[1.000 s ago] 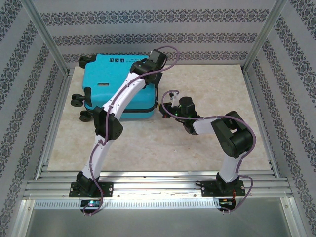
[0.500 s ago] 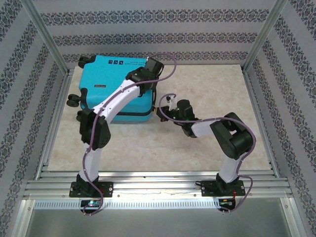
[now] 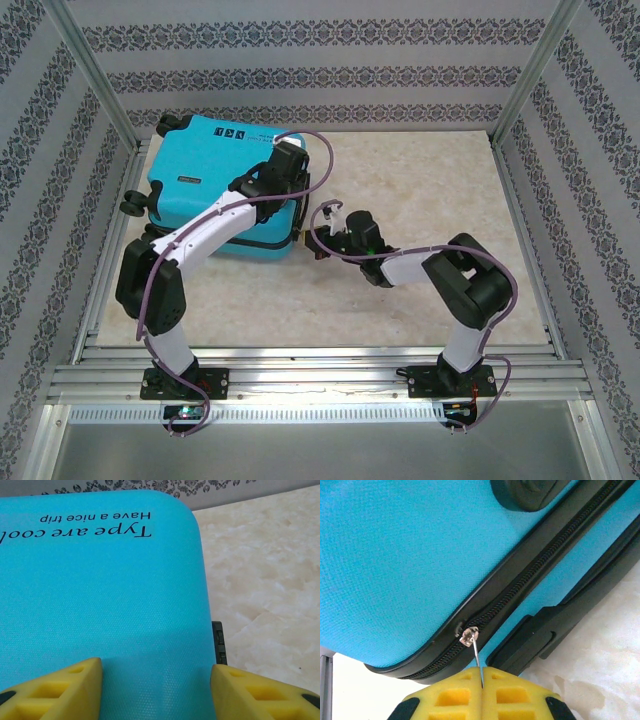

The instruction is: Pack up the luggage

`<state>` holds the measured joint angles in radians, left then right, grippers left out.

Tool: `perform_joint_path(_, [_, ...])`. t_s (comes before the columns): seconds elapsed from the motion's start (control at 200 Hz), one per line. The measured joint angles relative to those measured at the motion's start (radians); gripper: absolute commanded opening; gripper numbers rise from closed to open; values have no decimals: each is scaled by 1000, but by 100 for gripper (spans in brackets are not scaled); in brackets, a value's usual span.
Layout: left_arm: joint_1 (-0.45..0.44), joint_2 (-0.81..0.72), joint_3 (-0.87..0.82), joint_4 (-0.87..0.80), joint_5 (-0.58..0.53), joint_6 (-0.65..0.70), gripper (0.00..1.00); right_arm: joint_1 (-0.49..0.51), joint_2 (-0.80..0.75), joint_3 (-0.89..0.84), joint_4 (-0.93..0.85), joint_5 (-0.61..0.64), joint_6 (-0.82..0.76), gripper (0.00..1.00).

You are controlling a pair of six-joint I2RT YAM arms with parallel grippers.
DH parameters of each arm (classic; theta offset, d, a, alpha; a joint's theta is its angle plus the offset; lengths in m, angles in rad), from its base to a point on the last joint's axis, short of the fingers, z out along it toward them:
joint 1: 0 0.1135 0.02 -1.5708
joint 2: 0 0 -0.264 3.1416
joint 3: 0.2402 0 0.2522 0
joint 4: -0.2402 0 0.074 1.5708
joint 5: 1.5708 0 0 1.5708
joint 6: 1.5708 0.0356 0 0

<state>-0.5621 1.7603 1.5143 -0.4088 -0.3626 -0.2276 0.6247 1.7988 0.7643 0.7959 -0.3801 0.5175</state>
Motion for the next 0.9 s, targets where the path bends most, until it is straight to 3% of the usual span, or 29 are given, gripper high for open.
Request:
perform_joint_path(0.445, [9,-26,-47,41,-14,-22,53,-1,58,135,-105,148,-19,0])
perform_joint_path(0.595, [9,-36,-58,48,-3,-32,52,-15,88,151,-42,176,-18,0])
perform_joint_path(0.764, [9,-39,-59,47,0,-36,52,-85,133,146,143,35,-23,0])
perform_joint_path(0.899, [9,-39,-58,46,2,-37,52,-80,137,98,228,-75,-26,0])
